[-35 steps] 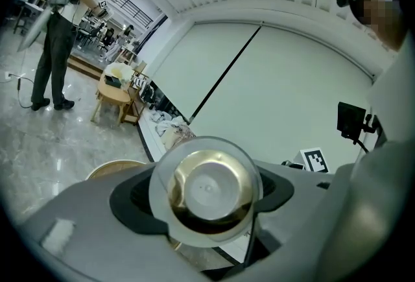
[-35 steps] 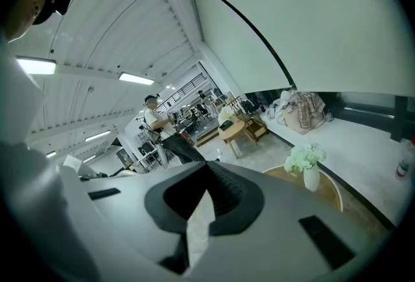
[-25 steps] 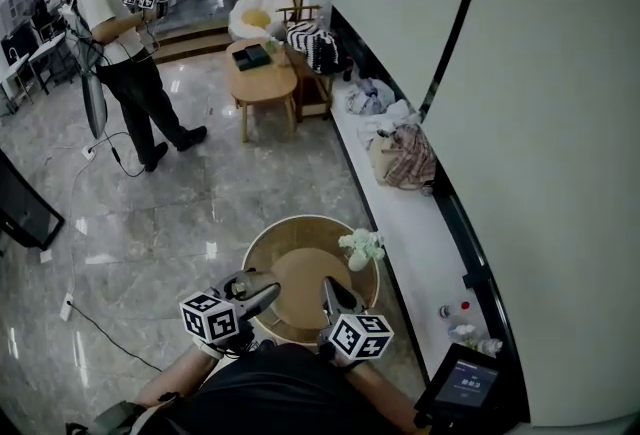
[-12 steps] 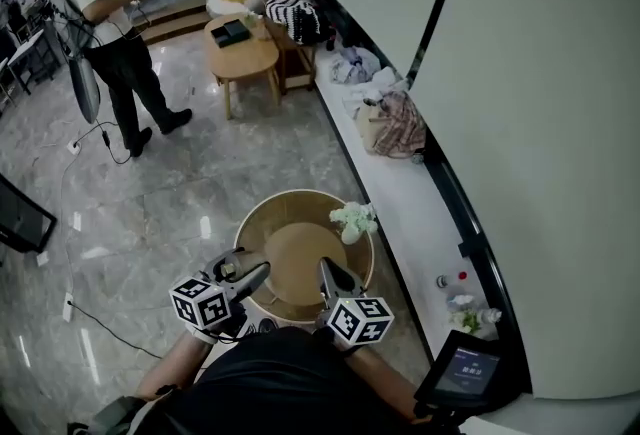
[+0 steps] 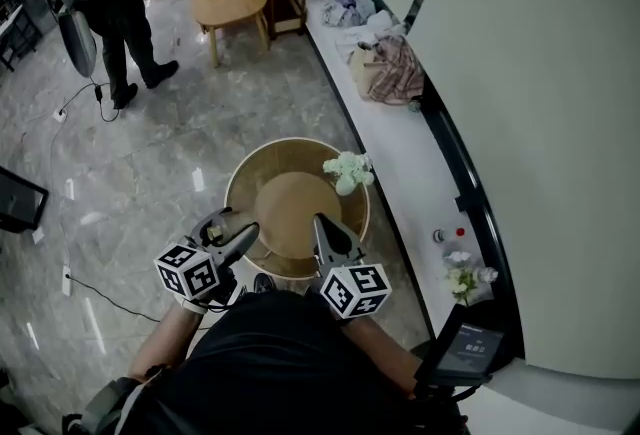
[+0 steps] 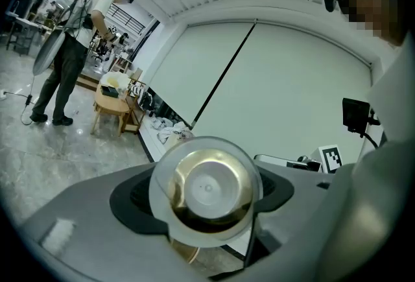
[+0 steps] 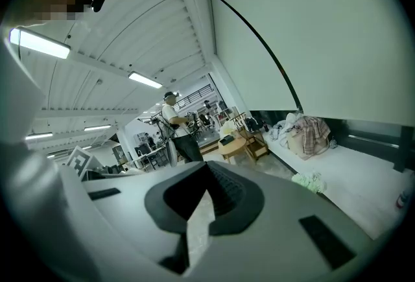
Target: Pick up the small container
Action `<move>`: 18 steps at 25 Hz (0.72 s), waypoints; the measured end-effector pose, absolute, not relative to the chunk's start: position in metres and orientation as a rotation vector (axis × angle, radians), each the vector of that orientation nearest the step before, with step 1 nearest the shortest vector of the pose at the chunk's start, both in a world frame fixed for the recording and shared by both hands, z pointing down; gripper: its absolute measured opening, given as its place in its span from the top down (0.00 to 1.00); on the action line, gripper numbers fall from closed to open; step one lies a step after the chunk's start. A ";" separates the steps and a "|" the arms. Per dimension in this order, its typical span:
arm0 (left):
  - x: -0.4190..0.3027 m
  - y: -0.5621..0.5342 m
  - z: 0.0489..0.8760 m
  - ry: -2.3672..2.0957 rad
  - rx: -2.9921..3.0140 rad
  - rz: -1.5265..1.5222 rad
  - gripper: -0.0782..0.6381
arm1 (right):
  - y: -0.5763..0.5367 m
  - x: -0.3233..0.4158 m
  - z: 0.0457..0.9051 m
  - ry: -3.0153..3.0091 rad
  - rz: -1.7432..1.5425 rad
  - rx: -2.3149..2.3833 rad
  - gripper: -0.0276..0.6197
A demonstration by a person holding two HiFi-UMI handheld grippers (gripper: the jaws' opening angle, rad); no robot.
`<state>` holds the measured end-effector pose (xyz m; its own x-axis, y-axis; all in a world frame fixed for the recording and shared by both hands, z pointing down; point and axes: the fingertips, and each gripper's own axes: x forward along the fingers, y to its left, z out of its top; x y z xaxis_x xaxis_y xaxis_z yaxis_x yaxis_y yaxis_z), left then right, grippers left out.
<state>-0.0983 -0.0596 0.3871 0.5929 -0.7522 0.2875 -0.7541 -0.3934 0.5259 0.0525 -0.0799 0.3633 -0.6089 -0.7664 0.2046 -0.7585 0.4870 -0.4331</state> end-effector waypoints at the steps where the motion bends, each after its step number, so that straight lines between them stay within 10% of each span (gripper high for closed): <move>1: -0.098 -0.062 0.389 -1.186 2.196 0.006 0.42 | -0.082 0.053 0.364 2.696 -0.771 -1.384 0.95; 18: -0.098 -0.061 0.383 -1.179 2.208 0.013 0.42 | -0.083 0.046 0.362 2.709 -0.778 -1.367 0.95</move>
